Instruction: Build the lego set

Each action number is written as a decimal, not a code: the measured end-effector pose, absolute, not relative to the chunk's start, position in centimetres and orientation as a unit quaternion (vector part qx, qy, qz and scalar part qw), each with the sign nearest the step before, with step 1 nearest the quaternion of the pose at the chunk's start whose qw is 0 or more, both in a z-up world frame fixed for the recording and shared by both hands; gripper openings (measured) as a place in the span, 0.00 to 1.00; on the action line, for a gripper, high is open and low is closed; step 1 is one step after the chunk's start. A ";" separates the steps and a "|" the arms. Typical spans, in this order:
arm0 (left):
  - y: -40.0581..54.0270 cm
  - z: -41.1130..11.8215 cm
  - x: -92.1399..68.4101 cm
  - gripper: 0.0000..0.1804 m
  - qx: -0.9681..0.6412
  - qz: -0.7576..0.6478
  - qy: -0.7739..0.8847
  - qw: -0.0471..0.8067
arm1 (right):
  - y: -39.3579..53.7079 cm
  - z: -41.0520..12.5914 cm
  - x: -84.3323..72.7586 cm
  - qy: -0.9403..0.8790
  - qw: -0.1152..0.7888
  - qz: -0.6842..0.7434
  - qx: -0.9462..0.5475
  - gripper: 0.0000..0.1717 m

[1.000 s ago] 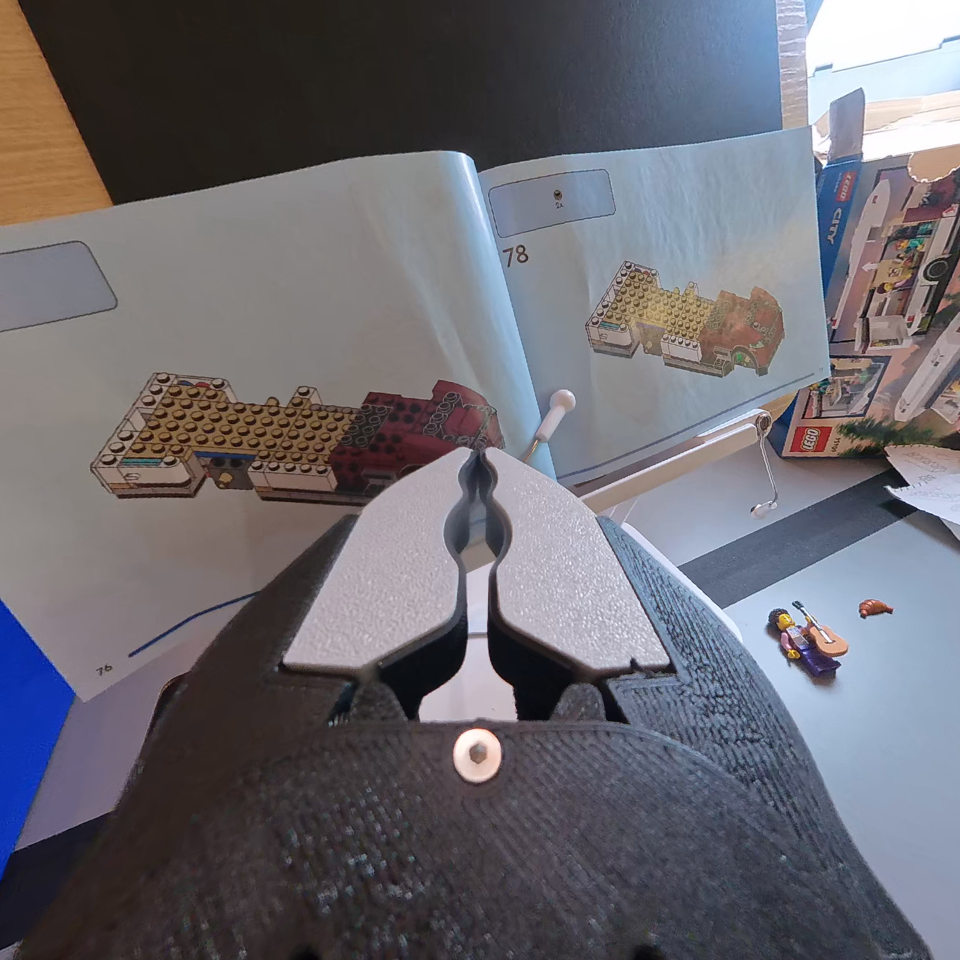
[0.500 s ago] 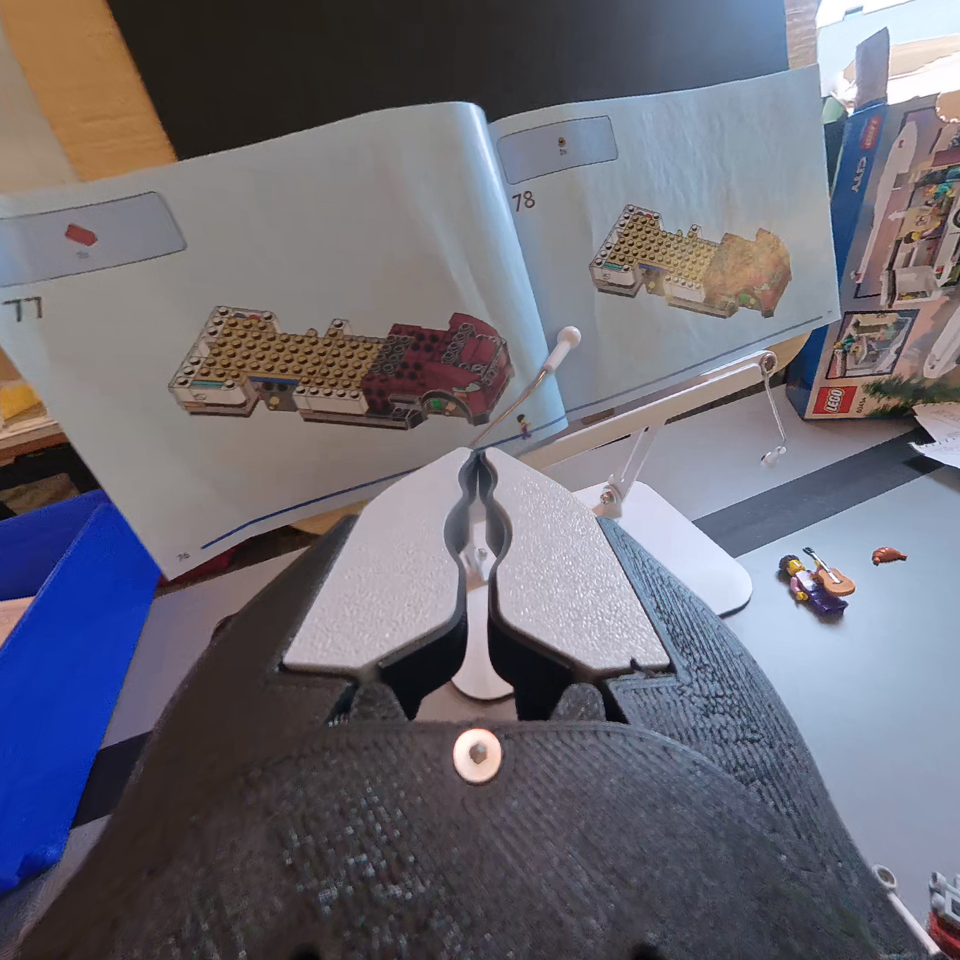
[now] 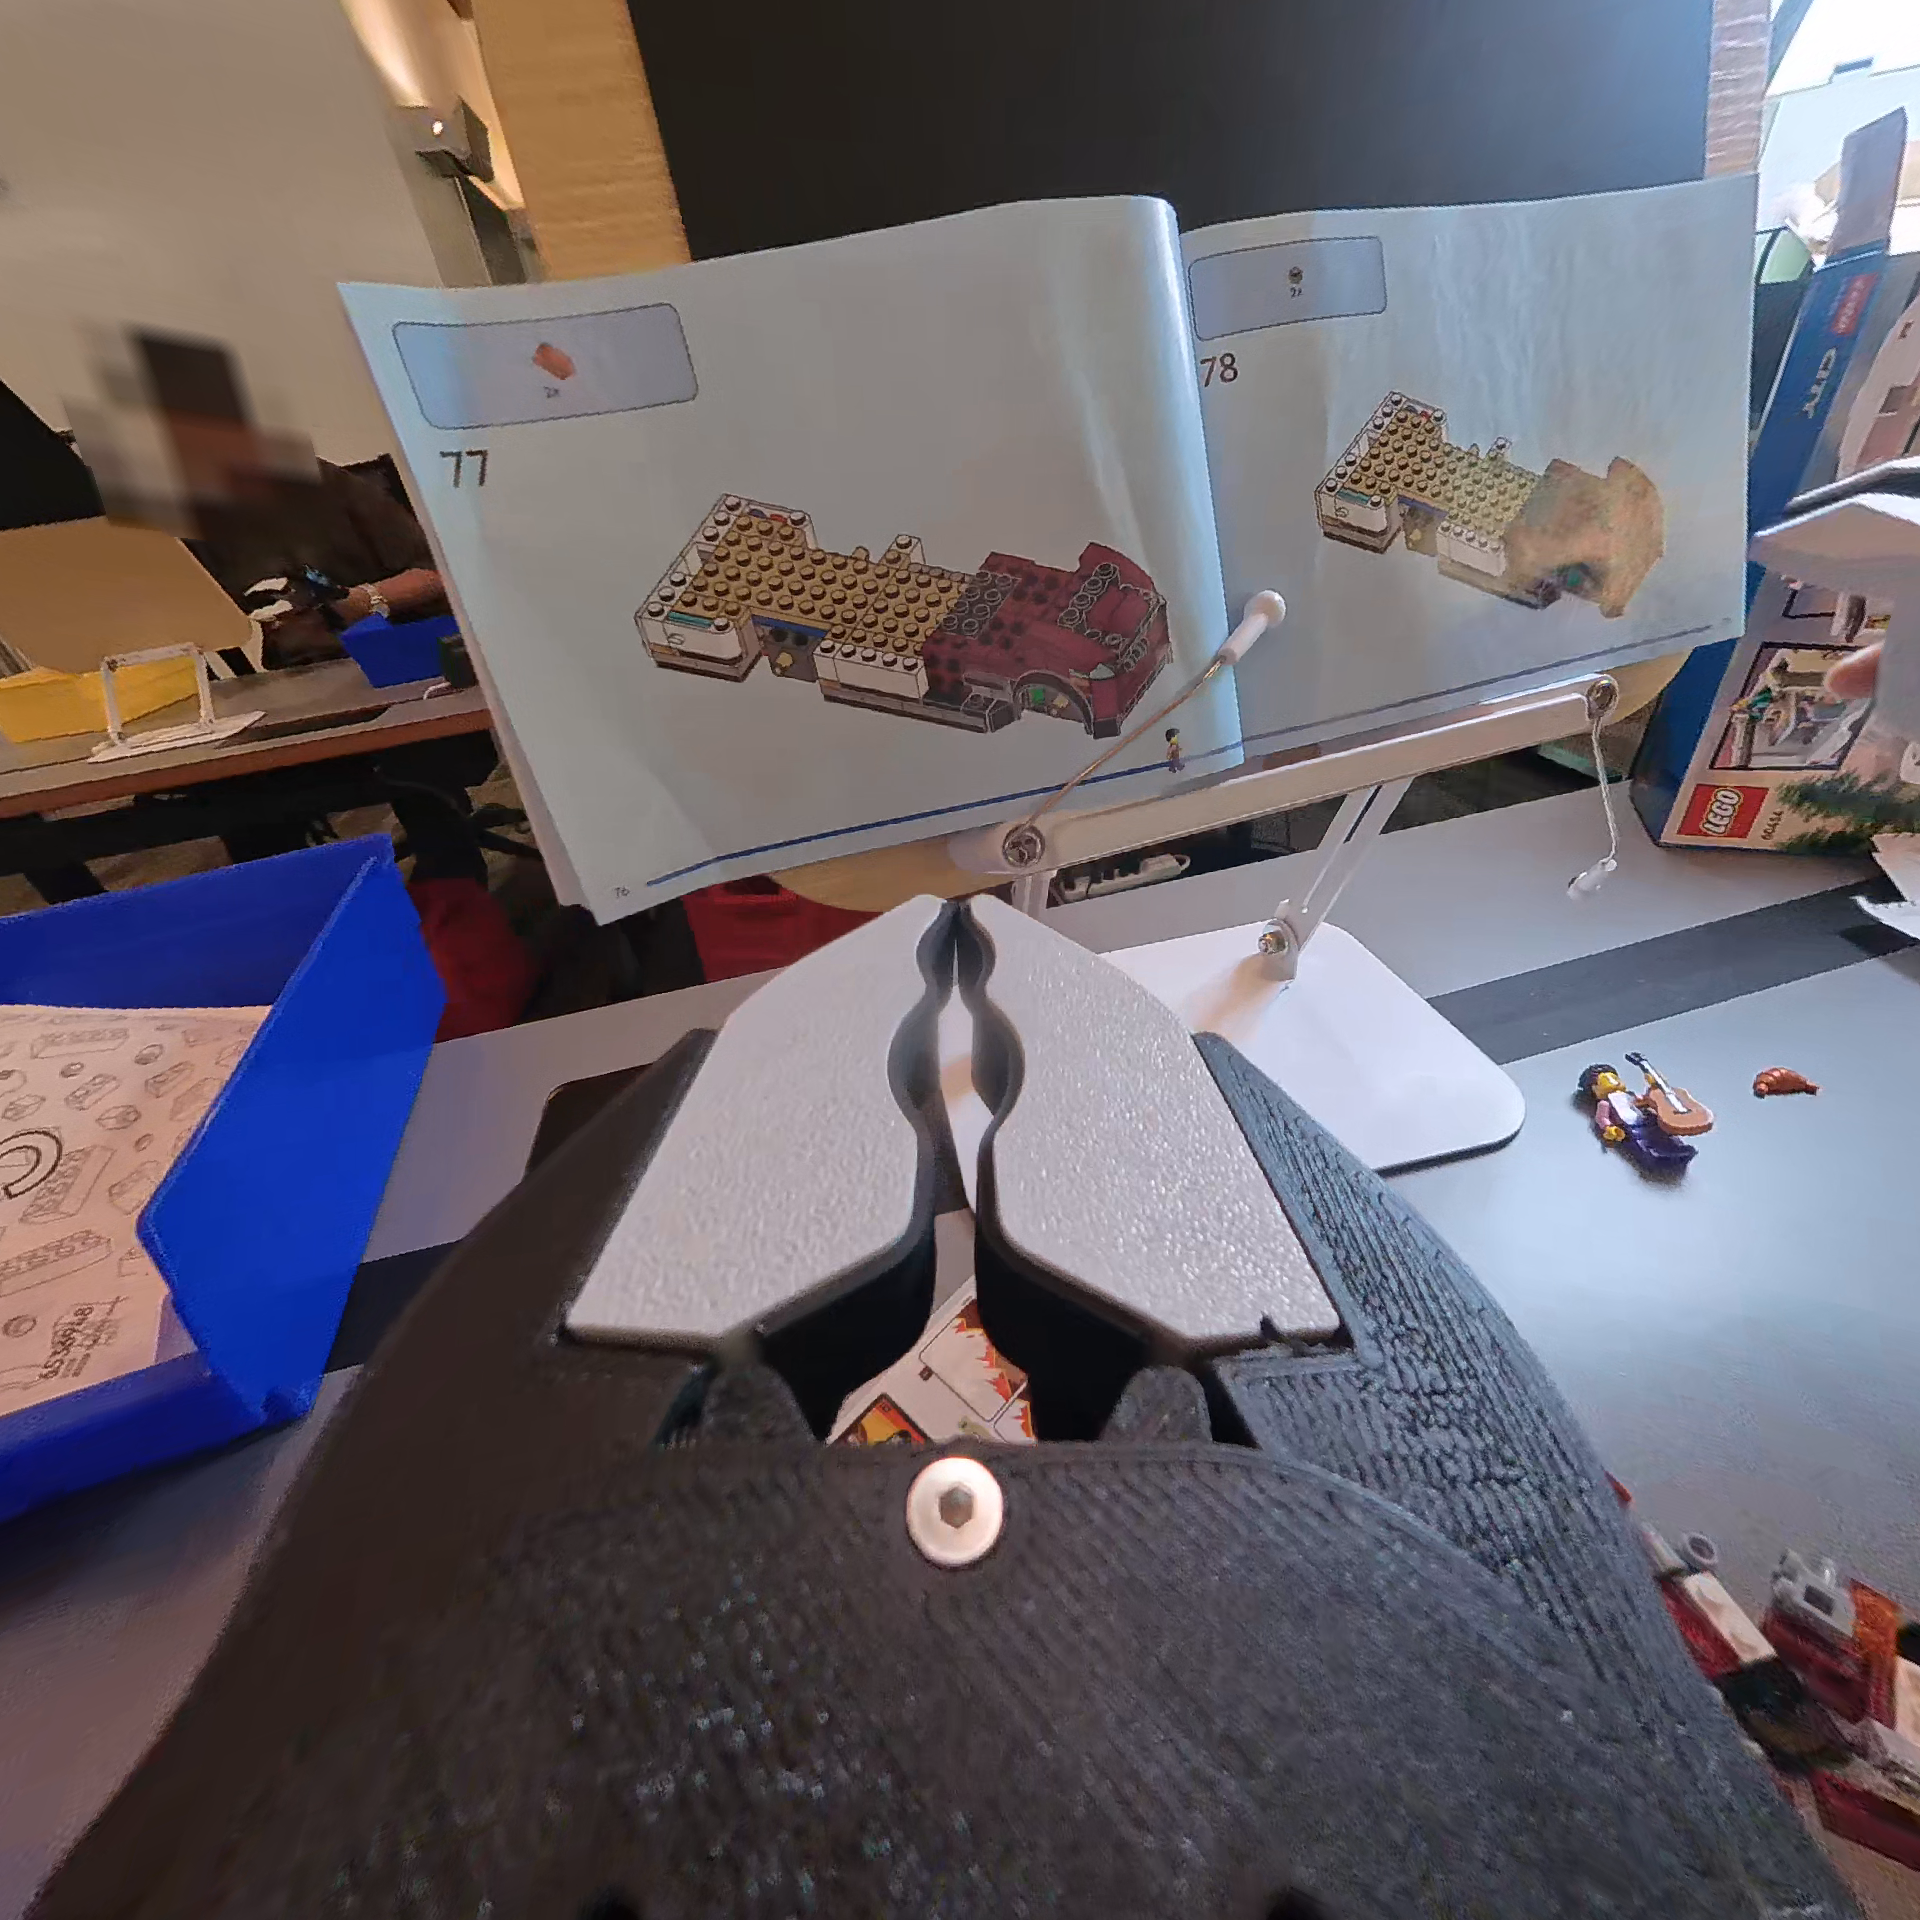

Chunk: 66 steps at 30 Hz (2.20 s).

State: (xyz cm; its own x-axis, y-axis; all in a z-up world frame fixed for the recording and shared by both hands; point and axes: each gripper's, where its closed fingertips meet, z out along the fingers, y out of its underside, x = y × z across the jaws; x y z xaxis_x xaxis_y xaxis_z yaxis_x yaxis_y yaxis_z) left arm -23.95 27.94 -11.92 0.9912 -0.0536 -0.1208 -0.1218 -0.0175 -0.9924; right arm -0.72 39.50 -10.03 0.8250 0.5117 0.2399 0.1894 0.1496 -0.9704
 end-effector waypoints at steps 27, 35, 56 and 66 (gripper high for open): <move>27.5 -12.3 -24.0 0.00 -0.712 0.025 0.061 0.699 | 29.3 -7.8 -0.1 -0.288 0.702 0.186 -0.624 0.09; 27.0 -11.7 -21.5 0.00 -0.707 0.030 0.081 0.702 | 16.6 -12.3 2.8 -0.315 0.643 0.209 -0.666 0.09; 26.2 -10.5 -18.2 0.00 -0.678 0.025 0.100 0.727 | 14.7 -16.9 5.3 -0.303 0.677 0.200 -0.640 0.11; 22.3 -8.4 -18.9 0.00 -0.676 0.033 0.117 0.727 | 14.7 -17.0 5.5 -0.300 0.669 0.209 -0.647 0.16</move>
State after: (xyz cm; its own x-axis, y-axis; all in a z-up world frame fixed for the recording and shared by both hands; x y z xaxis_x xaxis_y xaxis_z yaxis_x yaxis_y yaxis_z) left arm -18.90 22.35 -8.44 0.9705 -0.1102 -0.2145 -0.2060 0.0840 -0.9749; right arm 5.53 14.71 -17.01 0.7322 0.6684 0.1309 0.1089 0.0748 -0.9912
